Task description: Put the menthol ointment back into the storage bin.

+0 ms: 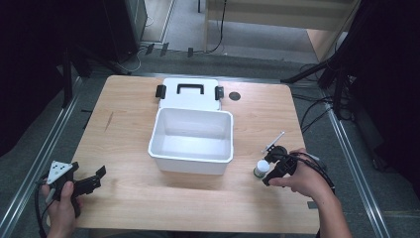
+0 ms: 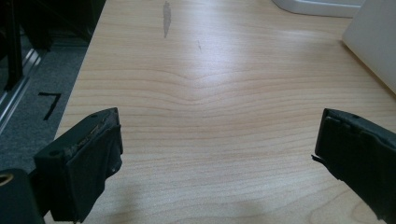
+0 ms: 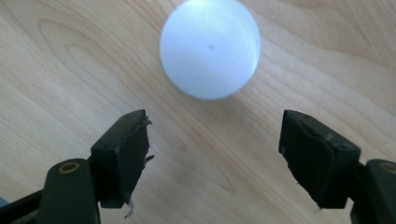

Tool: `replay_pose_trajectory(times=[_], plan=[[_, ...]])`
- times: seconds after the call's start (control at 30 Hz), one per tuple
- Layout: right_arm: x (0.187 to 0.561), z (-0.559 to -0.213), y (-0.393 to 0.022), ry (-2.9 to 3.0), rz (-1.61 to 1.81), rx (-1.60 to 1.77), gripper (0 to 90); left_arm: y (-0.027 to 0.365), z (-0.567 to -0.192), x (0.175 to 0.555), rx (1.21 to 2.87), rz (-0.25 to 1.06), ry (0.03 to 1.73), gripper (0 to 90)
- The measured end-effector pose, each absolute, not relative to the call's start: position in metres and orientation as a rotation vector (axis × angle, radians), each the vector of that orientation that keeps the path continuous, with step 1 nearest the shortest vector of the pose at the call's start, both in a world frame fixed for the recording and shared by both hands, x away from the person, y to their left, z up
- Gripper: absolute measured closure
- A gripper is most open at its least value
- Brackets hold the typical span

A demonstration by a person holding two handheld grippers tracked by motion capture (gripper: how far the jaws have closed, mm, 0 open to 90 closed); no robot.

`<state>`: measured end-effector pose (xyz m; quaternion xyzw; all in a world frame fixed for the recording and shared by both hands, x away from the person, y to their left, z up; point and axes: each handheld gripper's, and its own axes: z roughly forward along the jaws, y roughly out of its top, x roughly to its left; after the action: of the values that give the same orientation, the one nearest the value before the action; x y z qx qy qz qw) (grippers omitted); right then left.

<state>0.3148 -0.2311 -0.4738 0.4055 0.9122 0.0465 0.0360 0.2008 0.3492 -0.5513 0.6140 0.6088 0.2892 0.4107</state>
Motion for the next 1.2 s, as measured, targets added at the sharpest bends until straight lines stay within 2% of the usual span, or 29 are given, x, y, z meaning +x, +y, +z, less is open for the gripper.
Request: replay_pose_trajectory(times=[0.77,0.93,1.2], plan=[[0.339,-0.475,-0.211,2.817,0.196,1.225,33.1,0.344,-0.552,0.202,1.589,0.757,1.518,1.6],[0.341,-0.478,-0.21,2.827,0.183,1.231,41.7,0.344,-0.552,0.202,1.59,0.754,1.516,1.6],[0.342,-0.48,-0.208,2.843,0.174,1.274,50.6,0.344,-0.552,0.202,1.591,0.754,1.515,1.6]])
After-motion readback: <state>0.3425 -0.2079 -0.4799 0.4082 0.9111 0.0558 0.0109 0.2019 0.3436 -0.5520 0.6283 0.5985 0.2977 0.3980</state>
